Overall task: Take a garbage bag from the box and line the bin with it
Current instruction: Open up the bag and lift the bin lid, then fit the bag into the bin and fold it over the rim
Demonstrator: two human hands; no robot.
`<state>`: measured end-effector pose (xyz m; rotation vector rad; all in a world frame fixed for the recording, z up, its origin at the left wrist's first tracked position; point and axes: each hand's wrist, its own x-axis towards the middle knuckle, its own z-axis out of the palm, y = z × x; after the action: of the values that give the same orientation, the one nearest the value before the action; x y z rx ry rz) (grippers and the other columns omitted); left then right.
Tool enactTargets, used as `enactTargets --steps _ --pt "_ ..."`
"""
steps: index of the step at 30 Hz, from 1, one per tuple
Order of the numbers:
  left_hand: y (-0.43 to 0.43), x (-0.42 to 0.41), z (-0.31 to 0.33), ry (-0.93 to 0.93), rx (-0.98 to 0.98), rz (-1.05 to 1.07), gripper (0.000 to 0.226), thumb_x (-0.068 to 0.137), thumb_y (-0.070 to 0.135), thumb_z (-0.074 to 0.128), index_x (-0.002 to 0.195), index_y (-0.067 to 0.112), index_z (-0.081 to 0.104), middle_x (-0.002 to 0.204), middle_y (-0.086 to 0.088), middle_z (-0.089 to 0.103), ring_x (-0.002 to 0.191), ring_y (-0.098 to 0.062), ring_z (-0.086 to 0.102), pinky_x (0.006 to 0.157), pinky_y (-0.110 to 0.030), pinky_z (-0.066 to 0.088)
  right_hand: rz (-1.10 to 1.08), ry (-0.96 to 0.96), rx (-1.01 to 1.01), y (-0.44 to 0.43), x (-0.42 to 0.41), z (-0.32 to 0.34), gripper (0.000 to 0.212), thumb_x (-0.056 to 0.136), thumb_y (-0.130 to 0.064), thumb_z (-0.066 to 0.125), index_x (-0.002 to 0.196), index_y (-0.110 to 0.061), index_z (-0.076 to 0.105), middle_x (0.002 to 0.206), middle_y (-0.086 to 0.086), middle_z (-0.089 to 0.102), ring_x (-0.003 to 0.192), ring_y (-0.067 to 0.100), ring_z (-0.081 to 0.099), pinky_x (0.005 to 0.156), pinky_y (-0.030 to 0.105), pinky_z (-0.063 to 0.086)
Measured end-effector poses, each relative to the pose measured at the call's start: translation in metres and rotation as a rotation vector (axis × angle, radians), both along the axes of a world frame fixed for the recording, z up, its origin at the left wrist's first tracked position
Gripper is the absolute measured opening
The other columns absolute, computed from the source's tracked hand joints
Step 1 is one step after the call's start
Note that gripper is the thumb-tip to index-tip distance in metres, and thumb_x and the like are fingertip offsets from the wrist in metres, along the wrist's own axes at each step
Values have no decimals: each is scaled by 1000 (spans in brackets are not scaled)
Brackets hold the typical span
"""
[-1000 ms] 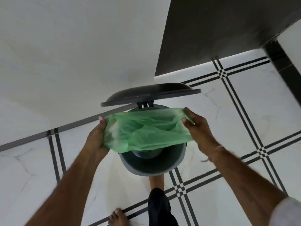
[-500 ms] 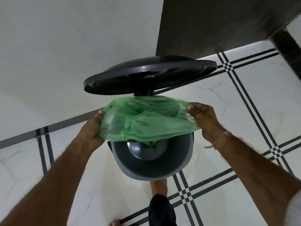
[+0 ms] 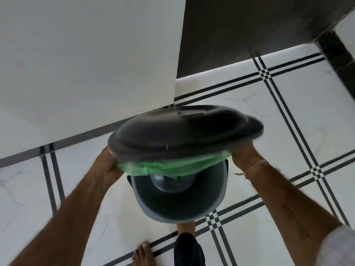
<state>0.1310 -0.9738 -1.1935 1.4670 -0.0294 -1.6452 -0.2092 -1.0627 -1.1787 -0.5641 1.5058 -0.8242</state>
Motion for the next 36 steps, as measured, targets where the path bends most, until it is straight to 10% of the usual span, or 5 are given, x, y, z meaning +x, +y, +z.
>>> enactTargets --steps 3,10,15,20,36 --pt "-1 3 -5 -20 18 24 66 106 8 39 54 19 77 61 1 72 60 -16 67 48 -23 57 138 -7 42 0 -3 3 27 66 -14 78 86 -20 61 56 -18 71 53 -4 68 61 17 55" --pt "31 -2 -27 -22 186 -66 44 101 36 61 133 6 66 125 -14 70 98 -27 72 81 -40 65 293 211 111 27 -10 -8 47 92 17 44 113 -7 78 107 14 79 97 28 75 83 33 64" --pt "26 -5 -25 -198 188 7 32 95 40 71 108 12 74 115 -12 75 87 -25 73 75 -38 60 331 169 6 23 -14 -1 38 104 -3 51 135 -16 68 121 -2 74 102 0 71 82 13 55" --pt "23 -4 -30 -190 214 -26 40 95 43 69 114 7 73 123 -15 73 86 -24 72 82 -40 62 326 323 117 21 -8 -11 41 104 -41 56 101 -7 77 98 4 75 101 23 68 95 35 52" --pt "144 -42 -5 227 174 170 13 94 30 66 86 20 65 62 7 57 47 -3 53 51 -19 52 -147 -252 270 159 -28 -1 18 99 -16 63 104 -3 75 102 11 80 95 23 75 75 34 62"
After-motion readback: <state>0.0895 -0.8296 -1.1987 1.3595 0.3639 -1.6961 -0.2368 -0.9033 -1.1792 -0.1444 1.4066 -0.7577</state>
